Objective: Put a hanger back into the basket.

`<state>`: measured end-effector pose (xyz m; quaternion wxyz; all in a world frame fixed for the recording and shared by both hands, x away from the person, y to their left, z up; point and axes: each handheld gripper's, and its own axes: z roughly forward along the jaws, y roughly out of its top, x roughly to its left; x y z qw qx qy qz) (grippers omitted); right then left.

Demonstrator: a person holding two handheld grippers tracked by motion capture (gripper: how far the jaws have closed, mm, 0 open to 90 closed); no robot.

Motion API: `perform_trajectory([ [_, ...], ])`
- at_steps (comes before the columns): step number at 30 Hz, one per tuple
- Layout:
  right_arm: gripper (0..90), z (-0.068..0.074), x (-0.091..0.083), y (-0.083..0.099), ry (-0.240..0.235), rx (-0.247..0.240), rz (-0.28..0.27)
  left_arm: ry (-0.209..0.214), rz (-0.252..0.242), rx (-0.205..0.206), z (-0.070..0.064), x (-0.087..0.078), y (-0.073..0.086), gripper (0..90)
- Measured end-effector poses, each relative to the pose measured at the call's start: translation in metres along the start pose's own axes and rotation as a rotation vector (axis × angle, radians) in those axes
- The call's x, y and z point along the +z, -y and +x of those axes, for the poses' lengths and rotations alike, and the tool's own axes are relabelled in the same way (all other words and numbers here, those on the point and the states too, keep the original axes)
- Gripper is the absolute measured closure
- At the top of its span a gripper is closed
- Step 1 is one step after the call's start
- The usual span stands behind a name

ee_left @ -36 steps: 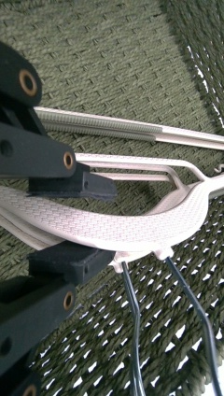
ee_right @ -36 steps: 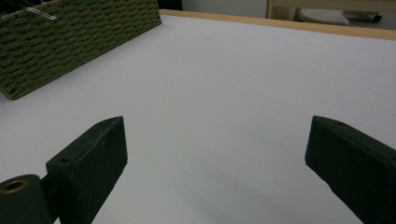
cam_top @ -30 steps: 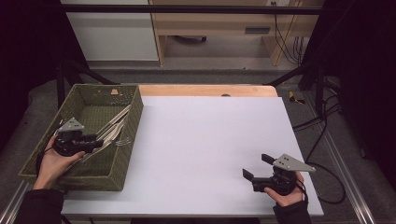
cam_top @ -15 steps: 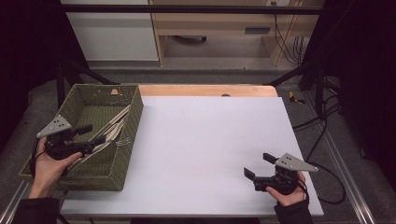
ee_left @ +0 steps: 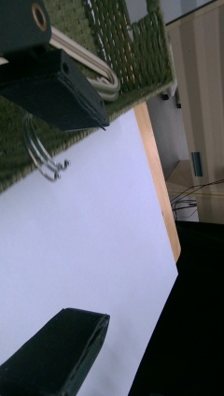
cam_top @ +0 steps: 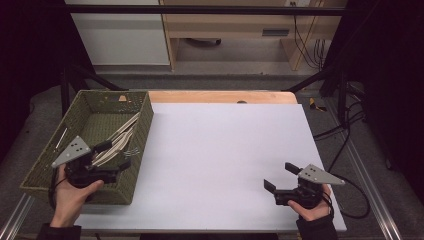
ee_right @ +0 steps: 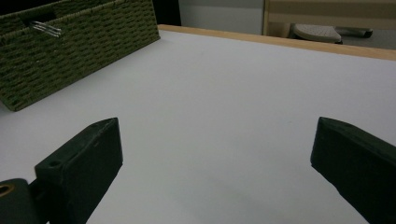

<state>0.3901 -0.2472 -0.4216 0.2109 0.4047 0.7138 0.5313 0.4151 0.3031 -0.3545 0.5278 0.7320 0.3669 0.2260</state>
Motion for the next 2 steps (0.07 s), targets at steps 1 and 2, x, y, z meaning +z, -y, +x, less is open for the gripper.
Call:
perform_trajectory([
  [1,2.8,-0.0008,-0.0016,-0.0007,0.000,0.000,-0.001,-0.005,-0.008,0.008,-0.0047,0.0018,0.0013,5.2],
  [2,2.8,-0.0019,-0.0030,-0.0012,-0.001,-0.004,-0.007,0.003,-0.021,-0.002,-0.0093,0.0037,0.0027,5.2],
])
